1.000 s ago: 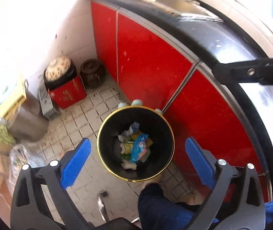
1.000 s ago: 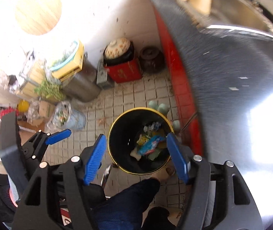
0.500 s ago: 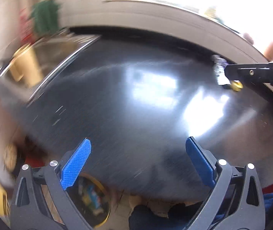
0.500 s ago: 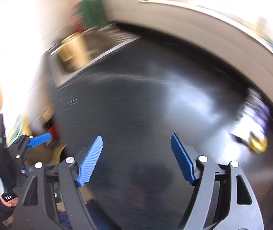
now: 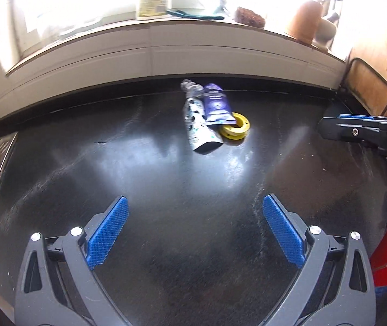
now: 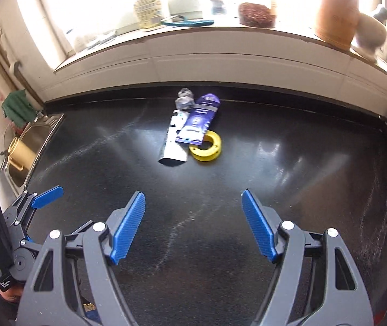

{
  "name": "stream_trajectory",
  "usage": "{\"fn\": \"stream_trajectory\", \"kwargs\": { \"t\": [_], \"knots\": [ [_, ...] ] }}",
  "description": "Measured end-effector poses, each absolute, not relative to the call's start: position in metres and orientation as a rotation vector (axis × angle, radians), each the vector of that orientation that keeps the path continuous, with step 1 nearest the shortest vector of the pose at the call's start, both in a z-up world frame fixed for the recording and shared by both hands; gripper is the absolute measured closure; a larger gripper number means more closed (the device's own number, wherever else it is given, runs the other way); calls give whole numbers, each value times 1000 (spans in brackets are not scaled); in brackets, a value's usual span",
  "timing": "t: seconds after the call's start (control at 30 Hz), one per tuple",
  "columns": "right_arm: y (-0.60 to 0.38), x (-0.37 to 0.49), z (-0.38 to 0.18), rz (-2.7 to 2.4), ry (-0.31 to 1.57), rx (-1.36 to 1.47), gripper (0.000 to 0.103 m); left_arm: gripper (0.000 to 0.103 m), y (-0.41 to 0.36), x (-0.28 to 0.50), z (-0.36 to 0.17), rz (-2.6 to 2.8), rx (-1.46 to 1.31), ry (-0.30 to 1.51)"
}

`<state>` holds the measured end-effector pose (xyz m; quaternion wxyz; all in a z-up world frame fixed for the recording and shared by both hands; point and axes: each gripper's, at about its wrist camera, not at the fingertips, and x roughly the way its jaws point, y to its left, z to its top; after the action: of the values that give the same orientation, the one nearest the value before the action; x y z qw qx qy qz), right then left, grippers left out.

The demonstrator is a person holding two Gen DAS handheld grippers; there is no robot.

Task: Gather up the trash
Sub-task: 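Return both open tools over the counter toward the last trash, then grasp the pill blister pack with left tool while right tool grasps the yellow tape roll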

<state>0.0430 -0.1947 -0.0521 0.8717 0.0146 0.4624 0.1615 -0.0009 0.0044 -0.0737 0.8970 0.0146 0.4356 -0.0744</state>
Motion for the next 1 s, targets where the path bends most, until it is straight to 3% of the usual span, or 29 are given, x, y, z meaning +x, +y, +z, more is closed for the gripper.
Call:
{"fn": "stream_trajectory", "kwargs": {
  "t": [0.57,1.0],
  "knots": [
    [-214,100,-76,333,1023,-6,31,7,-21,112,-131,-126,56,1018],
    [-186,148,-137,412,1139,-94,31,7,-3,170,-169,-114,126,1049]
  ]
}}
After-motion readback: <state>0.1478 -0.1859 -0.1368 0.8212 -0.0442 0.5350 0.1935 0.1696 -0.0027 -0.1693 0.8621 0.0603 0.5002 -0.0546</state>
